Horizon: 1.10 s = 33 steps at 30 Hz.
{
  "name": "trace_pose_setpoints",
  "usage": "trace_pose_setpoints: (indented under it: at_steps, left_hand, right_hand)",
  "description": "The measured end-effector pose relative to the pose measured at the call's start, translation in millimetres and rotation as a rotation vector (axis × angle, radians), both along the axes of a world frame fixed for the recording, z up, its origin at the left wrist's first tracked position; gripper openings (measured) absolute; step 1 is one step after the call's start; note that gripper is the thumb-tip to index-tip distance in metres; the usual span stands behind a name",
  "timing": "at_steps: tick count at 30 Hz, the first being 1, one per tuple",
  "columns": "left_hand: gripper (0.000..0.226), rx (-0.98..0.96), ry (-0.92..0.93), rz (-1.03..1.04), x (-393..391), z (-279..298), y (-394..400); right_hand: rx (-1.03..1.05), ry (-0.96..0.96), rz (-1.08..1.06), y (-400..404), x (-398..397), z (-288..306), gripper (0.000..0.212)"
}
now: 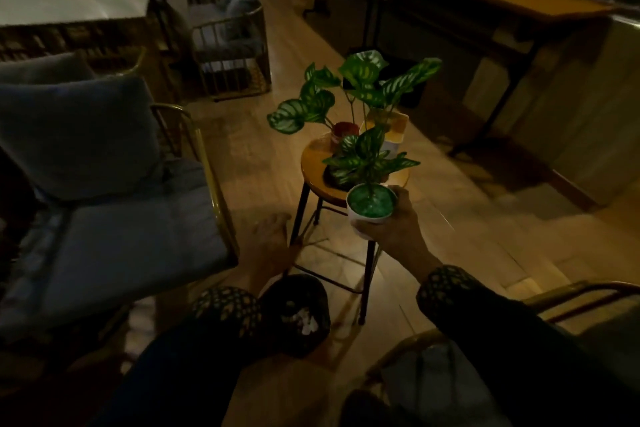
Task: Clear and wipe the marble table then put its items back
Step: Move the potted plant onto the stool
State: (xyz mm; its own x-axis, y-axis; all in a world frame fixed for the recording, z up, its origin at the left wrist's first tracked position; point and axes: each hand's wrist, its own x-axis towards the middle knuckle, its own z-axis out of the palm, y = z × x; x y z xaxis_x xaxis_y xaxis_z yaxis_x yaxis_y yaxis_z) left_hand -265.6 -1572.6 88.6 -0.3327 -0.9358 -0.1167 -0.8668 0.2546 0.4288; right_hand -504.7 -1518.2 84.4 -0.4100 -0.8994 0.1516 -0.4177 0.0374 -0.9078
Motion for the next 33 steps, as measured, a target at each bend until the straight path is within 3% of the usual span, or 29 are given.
trace_pose_setpoints:
  at_steps: [12, 15, 18, 27, 33]
  left_hand:
    - [0.062, 0.088, -0.097, -0.077, -30.4, -26.0, -150.8]
    - [0.066, 0.008, -0.079, -0.107, -26.0, -44.6, -182.4]
    - [0.059, 0.09, -0.092, -0.084, -27.3, -44.8, -218.8]
    - [0.057, 0.123, -0.082, -0.281, -51.0, -54.6, -285.1]
    - [0.058, 0.129, -0.094, -0.539, -59.6, -83.9, -319.8]
  right_hand:
    - [-0.029, -0.045, 0.016, -201.5, 0.1, -26.1, 0.081]
    - [-0.015, -0.064, 0.025, -259.0, -10.3, -35.7, 0.08]
    - [0.03, -0.077, 0.039, -303.6, -15.1, -44.7, 0.087]
    - [0.091, -0.095, -0.075, -359.4, -7.3, -80.3, 0.078]
    - [0.159, -0.037, -0.122, -357.3, -10.7, -90.0, 0.096]
